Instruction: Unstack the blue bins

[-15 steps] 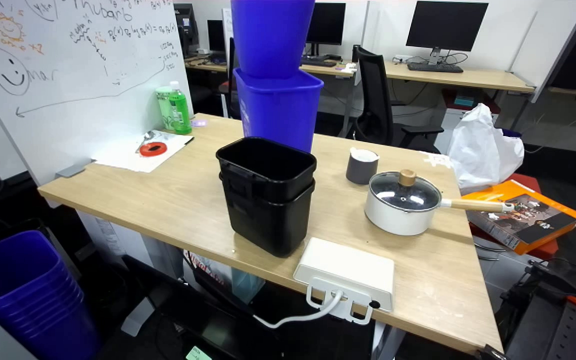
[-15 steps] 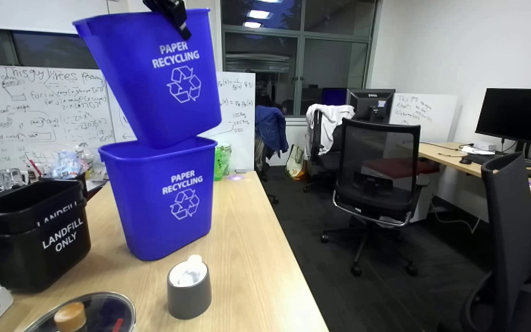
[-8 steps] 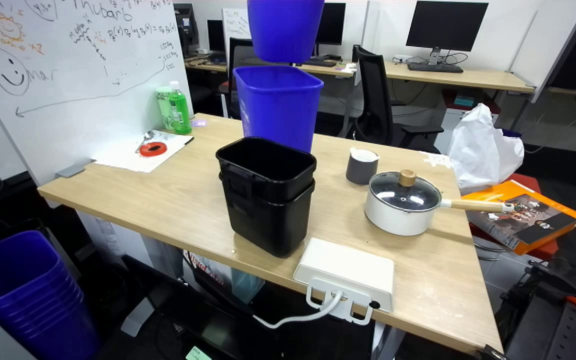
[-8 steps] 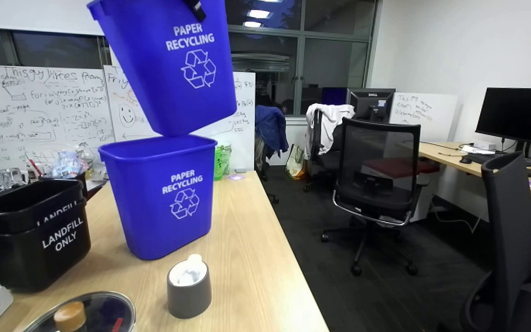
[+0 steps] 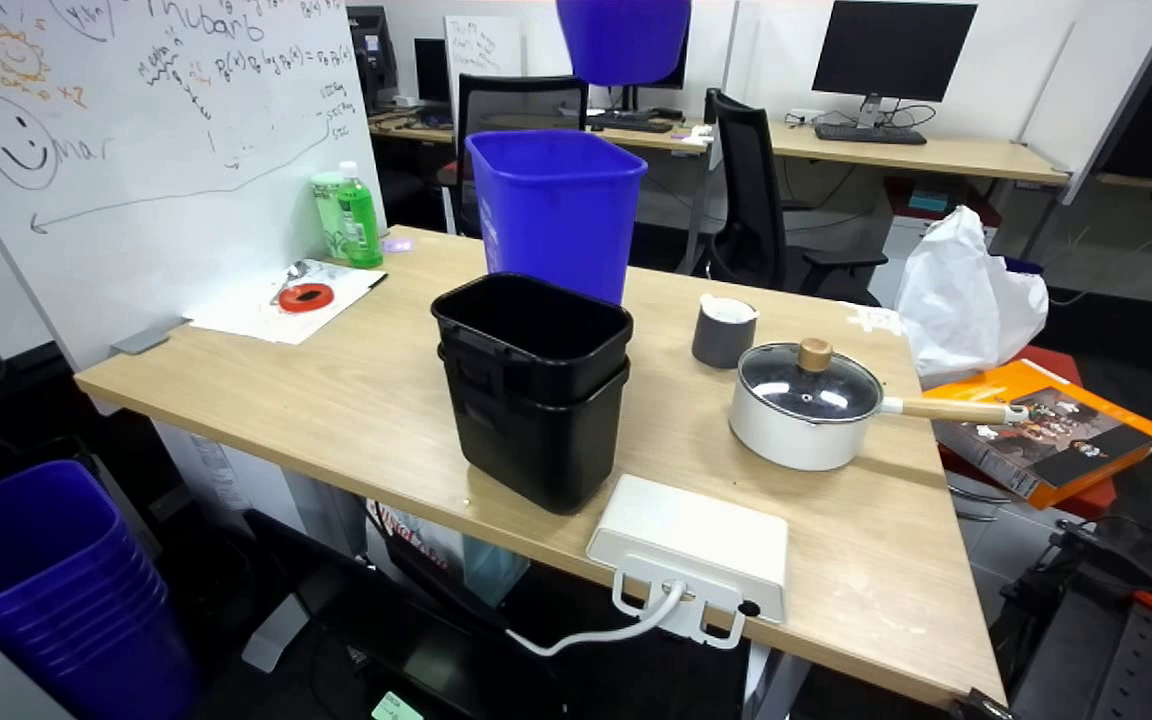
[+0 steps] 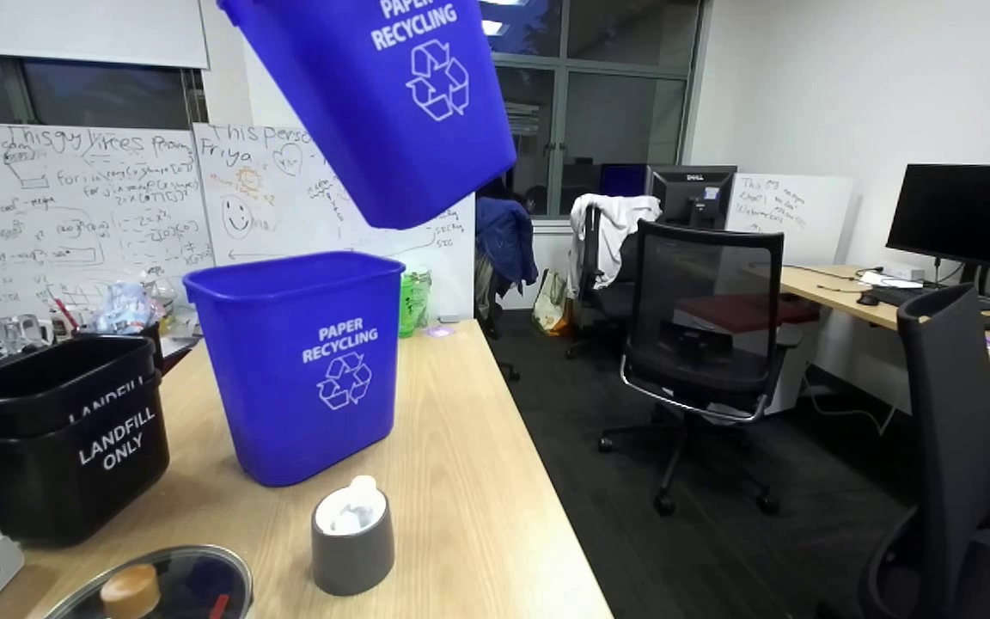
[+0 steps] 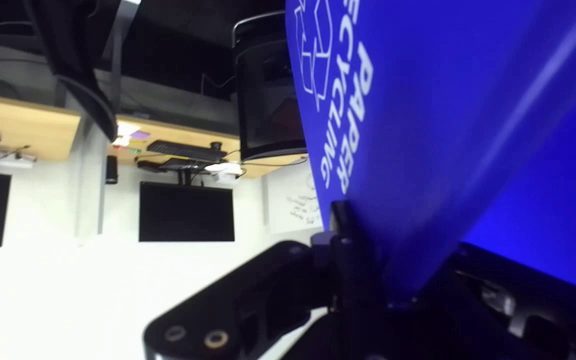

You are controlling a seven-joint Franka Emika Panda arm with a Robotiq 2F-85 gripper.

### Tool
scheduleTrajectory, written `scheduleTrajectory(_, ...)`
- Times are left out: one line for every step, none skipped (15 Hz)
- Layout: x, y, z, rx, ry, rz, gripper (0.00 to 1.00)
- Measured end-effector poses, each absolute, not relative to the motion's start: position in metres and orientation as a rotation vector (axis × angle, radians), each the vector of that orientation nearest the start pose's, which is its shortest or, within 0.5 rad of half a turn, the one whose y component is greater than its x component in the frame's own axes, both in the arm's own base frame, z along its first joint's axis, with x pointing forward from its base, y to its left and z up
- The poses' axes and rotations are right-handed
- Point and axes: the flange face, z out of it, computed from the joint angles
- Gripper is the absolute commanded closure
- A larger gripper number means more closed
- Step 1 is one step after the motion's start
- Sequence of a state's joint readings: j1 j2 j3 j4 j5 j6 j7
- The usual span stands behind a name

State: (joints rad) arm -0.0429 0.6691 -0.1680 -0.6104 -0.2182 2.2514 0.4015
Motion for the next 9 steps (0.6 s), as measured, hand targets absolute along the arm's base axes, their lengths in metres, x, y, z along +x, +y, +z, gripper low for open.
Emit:
scheduleTrajectory(0.731, -0.105, 0.742, -2.868, 0.713, -1.656, 0.99)
scheduleTrajectory(0.726, -0.116, 0.748, -2.891, 0.744, -1.700, 0.99)
scheduleTrajectory(0.722, -0.125, 0.753, -2.914, 0.781, -1.736, 0.99)
scheduleTrajectory(0.718, -0.134, 0.756, -2.937, 0.823, -1.760, 0.99)
scheduleTrajectory(0.715, -0.140, 0.758, -2.958, 0.871, -1.765, 0.99)
scheduleTrajectory(0.712, -0.144, 0.758, -2.981, 0.921, -1.749, 0.99)
scheduleTrajectory(0.710, -0.145, 0.757, -3.004, 0.970, -1.706, 0.99)
scheduleTrajectory(0.708, -0.144, 0.755, -3.028, 1.016, -1.648, 0.99)
scheduleTrajectory(0.706, -0.140, 0.753, -3.047, 1.059, -1.586, 0.99)
